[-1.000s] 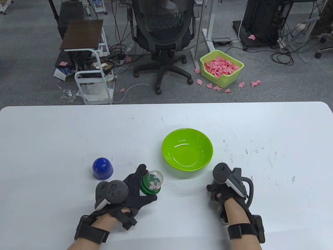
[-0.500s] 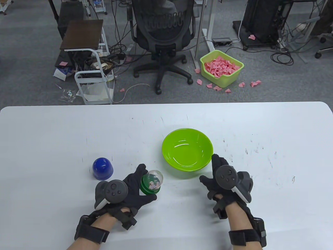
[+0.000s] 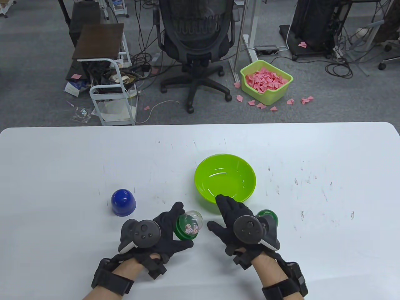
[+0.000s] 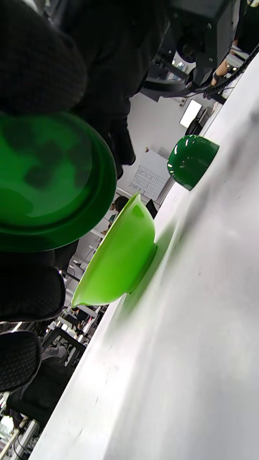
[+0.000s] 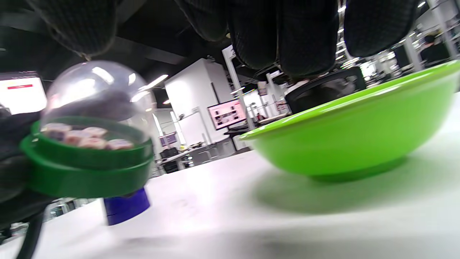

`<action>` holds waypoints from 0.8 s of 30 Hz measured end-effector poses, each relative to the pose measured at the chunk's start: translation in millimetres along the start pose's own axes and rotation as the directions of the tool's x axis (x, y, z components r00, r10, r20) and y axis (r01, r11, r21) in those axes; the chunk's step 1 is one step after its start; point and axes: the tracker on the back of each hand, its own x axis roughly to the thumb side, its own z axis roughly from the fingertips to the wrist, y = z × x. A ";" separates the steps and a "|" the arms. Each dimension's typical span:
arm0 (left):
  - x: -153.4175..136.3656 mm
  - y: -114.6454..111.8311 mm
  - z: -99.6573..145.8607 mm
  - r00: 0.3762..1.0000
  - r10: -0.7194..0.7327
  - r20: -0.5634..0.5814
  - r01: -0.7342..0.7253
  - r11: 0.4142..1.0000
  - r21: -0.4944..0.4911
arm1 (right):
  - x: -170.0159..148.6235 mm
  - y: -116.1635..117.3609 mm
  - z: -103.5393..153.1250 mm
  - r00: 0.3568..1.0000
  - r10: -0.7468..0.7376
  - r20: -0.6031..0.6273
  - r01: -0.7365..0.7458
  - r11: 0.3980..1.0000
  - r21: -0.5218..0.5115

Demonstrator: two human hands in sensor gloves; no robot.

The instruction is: Pour dice into bowl

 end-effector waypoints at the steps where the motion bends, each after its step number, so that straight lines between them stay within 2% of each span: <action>1: 3.3 -0.8 0.0 1.000 -0.010 0.012 0.010 1.000 -0.004 | 3.9 3.4 -0.1 0.999 -0.027 0.023 0.026 0.999 0.023; 5: 13.3 -2.9 0.7 0.998 -0.042 0.052 0.042 0.999 -0.012 | 15.1 14.9 -0.1 0.993 -0.101 0.065 0.095 0.992 0.081; 9: 21.1 -4.5 1.6 0.994 -0.070 0.084 0.071 0.997 -0.014 | 23.7 20.3 -0.1 0.987 -0.127 0.102 0.118 0.989 0.094; 18: 25.6 -5.7 1.8 0.988 -0.111 0.104 0.114 0.993 -0.023 | 35.2 19.5 0.6 0.985 -0.112 0.130 0.102 0.992 0.080; 24: 26.1 -2.9 1.1 0.990 -0.080 0.116 0.084 0.996 -0.034 | 34.8 17.0 -0.1 0.982 -0.141 0.124 0.131 0.988 0.085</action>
